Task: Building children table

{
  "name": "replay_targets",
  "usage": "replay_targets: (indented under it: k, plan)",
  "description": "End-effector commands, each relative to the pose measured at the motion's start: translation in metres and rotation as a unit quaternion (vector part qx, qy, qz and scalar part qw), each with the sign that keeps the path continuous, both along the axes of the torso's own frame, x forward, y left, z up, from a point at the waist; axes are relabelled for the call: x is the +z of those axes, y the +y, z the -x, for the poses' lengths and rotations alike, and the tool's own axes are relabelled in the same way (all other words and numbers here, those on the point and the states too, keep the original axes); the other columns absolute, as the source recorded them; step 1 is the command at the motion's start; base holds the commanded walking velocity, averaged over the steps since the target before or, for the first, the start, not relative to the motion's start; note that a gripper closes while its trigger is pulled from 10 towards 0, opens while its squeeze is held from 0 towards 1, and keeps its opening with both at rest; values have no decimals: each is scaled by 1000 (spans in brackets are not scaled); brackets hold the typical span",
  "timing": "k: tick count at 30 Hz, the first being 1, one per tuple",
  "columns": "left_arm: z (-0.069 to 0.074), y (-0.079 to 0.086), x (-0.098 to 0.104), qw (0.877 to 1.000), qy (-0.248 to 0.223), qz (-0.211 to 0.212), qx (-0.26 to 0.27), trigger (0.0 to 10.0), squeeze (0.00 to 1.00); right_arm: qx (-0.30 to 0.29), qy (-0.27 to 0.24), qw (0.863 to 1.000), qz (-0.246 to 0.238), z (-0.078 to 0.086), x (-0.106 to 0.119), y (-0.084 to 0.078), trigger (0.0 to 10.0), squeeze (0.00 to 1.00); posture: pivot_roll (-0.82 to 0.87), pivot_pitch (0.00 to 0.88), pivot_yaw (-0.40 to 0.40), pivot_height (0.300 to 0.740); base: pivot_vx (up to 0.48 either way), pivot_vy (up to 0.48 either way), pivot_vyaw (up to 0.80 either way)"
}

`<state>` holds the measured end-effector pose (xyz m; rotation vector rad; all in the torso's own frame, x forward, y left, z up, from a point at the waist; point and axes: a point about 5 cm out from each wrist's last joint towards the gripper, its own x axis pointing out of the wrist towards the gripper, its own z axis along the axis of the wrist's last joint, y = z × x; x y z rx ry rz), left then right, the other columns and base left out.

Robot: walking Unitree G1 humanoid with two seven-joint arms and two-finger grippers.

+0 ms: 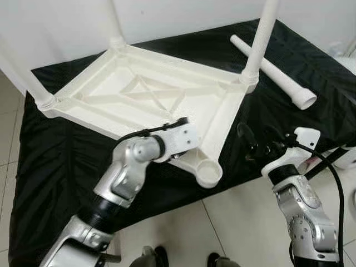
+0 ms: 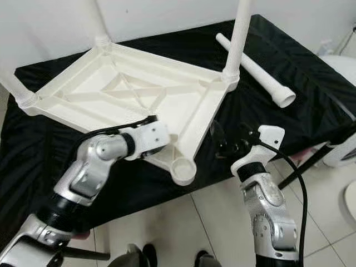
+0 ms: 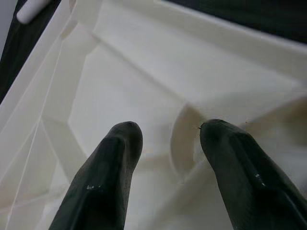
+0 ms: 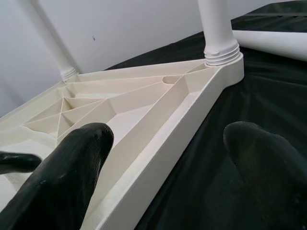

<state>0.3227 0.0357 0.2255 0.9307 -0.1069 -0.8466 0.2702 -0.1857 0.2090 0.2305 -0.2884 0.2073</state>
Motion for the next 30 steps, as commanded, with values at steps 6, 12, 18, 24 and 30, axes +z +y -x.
replay_targets:
  k: [6, 12, 18, 24, 30]
  plan:
    - [-13, -9, 4, 996, -51, 40, 67, 10000, 0, -2, -3, 1000, -2, 2, -1, 2, 10000, 0, -128, 185, 116, 740, 0, 0, 0]
    - [-15, -8, 15, 994, -58, 58, 66, 10000, 0, 4, -3, 1000, 3, 2, -2, 5, 10000, 0, -124, 179, 110, 740, 0, 0, 0]
    - [-13, 16, 47, 976, -43, 198, 76, 10000, 0, 5, -12, 1000, 23, -1, -3, 10, 10000, 0, -105, 157, 96, 740, 0, 0, 0]
    - [-17, 42, 64, 945, -46, 300, 124, 10000, 0, -4, -28, 999, 33, -6, 2, 15, 10000, 0, -94, 145, 86, 740, 0, 0, 0]
    - [-22, 76, 59, 915, -50, 352, 191, 10000, 0, -33, -44, 998, 32, -19, 12, 9, 10000, 0, -74, 127, 66, 740, 0, 0, 0]
